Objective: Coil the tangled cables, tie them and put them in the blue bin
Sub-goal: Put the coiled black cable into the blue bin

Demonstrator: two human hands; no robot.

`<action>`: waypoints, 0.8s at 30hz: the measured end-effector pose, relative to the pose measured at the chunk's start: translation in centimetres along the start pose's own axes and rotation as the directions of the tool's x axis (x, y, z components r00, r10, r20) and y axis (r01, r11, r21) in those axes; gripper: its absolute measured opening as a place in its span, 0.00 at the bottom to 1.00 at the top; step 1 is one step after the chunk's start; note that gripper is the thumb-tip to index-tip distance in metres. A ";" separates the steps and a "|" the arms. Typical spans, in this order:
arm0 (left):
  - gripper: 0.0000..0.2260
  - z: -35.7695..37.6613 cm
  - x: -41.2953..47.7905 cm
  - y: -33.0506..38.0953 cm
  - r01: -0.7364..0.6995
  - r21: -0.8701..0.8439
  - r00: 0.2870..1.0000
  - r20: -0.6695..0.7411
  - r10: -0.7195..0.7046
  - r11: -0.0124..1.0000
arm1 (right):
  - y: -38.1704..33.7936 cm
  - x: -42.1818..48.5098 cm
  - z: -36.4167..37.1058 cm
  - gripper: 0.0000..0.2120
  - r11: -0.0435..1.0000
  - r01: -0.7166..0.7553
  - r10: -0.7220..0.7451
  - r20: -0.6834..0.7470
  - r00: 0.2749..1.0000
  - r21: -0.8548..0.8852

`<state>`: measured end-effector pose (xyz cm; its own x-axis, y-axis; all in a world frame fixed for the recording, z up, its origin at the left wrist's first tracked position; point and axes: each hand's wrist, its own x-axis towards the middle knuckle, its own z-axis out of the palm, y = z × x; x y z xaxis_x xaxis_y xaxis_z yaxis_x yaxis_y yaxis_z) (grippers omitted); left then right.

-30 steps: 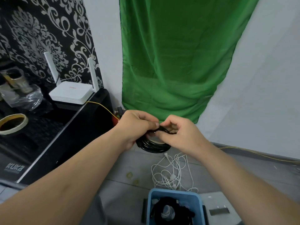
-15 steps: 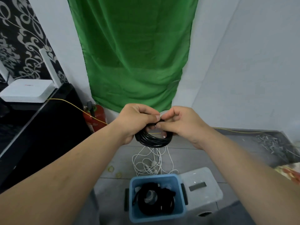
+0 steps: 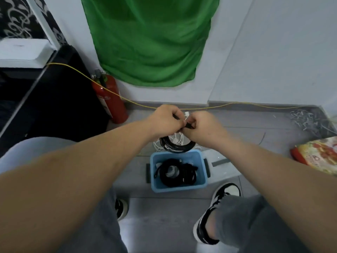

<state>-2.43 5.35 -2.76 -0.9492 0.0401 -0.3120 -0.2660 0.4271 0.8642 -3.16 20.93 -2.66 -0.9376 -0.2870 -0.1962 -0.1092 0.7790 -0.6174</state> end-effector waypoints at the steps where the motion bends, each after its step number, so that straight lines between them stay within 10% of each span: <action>1: 0.03 0.4 0.0 -1.4 0.016 0.081 1.000 0.023 -0.018 0.997 | 0.5 -0.1 1.4 0.08 0.999 -0.007 0.008 0.022 1.000 -0.043; 24: 0.17 8.4 2.1 -20.4 0.347 0.385 0.931 -0.030 -0.365 0.855 | 11.2 3.5 19.2 0.14 0.951 -0.290 0.311 0.370 0.876 -0.113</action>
<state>2.37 4.33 -24.35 -0.7914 -0.1452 -0.5938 -0.4924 0.7272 0.4783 -1.35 17.93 -24.82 -0.7328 -0.2156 -0.6454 0.1304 0.8864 -0.4441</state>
